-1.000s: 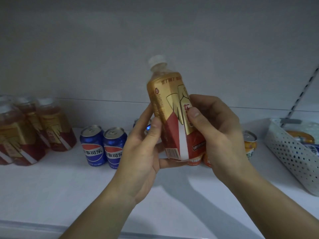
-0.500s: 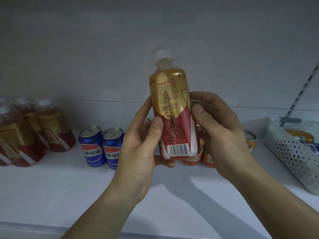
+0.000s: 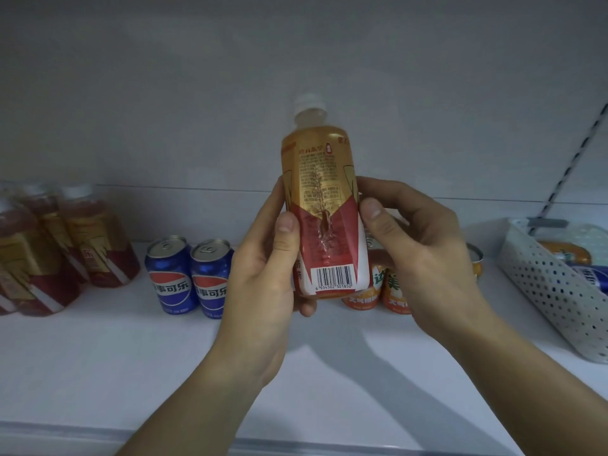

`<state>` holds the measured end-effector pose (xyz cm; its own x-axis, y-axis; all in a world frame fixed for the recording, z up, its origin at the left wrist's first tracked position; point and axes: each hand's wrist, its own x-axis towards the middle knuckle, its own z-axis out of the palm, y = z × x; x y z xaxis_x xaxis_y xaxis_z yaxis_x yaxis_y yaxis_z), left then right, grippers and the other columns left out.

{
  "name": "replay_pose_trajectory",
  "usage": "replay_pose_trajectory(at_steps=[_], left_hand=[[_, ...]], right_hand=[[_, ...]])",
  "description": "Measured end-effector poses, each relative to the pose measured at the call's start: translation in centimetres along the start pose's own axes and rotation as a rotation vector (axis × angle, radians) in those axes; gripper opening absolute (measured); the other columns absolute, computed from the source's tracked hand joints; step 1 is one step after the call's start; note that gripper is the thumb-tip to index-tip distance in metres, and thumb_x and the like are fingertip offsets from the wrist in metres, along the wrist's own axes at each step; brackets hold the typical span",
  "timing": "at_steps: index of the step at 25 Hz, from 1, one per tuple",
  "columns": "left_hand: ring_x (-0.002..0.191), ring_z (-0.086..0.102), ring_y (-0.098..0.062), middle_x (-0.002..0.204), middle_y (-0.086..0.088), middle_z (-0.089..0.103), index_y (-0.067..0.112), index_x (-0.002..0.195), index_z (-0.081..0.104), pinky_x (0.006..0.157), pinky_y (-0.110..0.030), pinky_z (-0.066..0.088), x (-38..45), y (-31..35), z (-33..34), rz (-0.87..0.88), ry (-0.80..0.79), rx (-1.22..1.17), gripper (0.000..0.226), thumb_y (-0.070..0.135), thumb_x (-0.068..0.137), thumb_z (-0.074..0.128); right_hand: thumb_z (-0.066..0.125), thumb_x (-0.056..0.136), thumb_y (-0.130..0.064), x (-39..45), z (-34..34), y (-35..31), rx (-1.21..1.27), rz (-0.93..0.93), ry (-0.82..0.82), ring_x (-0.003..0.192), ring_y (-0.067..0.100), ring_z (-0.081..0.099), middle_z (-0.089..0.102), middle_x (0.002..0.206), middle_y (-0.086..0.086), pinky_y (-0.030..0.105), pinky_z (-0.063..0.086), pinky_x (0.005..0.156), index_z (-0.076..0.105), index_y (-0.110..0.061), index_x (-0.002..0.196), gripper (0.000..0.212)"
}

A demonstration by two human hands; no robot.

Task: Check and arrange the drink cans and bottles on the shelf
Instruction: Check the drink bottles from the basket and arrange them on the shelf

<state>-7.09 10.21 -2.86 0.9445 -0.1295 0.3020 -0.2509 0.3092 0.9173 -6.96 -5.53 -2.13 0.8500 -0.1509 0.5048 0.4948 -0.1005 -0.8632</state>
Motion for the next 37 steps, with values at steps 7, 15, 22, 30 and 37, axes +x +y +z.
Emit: replay_pose_trajectory(at_steps=[7, 15, 22, 30, 37], left_hand=[[0.083, 0.075, -0.015, 0.111, -0.002, 0.074, 0.053, 0.145, 0.037, 0.052, -0.034, 0.058, -0.6, 0.1, 2.3, -0.030, -0.030, -0.033, 0.057, 0.039, 0.091, 0.051], [0.085, 0.076, -0.023, 0.093, -0.003, 0.074, 0.052, 0.150, 0.027, 0.068, -0.042, 0.061, 5.3, 1.3, 6.0, -0.124, -0.107, 0.078, 0.056, 0.037, 0.101, 0.050], [0.091, 0.075, -0.020, 0.117, -0.002, 0.067, 0.032, 0.150, 0.039, 0.070, -0.034, 0.061, 8.6, -0.5, 15.5, -0.119, -0.204, 0.118, 0.049, 0.030, 0.103, 0.053], [0.095, 0.072, -0.017, 0.112, 0.000, 0.066, 0.029, 0.152, 0.035, 0.070, -0.032, 0.062, 8.6, -5.7, 26.3, -0.137, -0.324, 0.139, 0.054, 0.028, 0.102, 0.055], [0.102, 0.068, -0.025, 0.139, -0.014, 0.054, 0.023, 0.154, 0.029, 0.067, -0.031, 0.063, 9.9, -11.9, 32.2, -0.222, -0.478, 0.400, 0.065, 0.037, 0.098, 0.059]], right_hand=[[0.085, 0.079, -0.031, -2.4, -2.7, -1.1, -0.079, -0.072, -0.157, 0.110, 0.018, 0.072, 0.072, 0.124, -0.002, 0.028, 0.059, 0.084, 0.055, -0.019, 0.140, 0.069], [0.088, 0.066, -0.013, -2.8, -7.1, -1.8, -0.039, -0.036, 0.084, 0.103, 0.011, 0.075, 0.077, 0.112, -0.003, 0.020, 0.059, 0.080, 0.057, -0.018, 0.138, 0.078], [0.093, 0.067, -0.006, -3.6, -13.5, -2.2, -0.139, -0.036, 0.275, 0.104, 0.006, 0.072, 0.071, 0.112, -0.011, 0.017, 0.058, 0.081, 0.051, -0.026, 0.136, 0.083], [0.096, 0.065, -0.030, -5.3, -23.7, -2.4, -0.575, 0.086, 0.377, 0.096, -0.004, 0.069, 0.072, 0.105, -0.017, 0.013, 0.056, 0.081, 0.056, -0.027, 0.139, 0.084], [0.093, 0.067, -0.042, -6.5, -28.6, 1.0, -0.812, 0.254, 0.423, 0.083, -0.020, 0.062, 0.067, 0.086, -0.027, 0.003, 0.047, 0.067, 0.055, -0.037, 0.134, 0.077]])
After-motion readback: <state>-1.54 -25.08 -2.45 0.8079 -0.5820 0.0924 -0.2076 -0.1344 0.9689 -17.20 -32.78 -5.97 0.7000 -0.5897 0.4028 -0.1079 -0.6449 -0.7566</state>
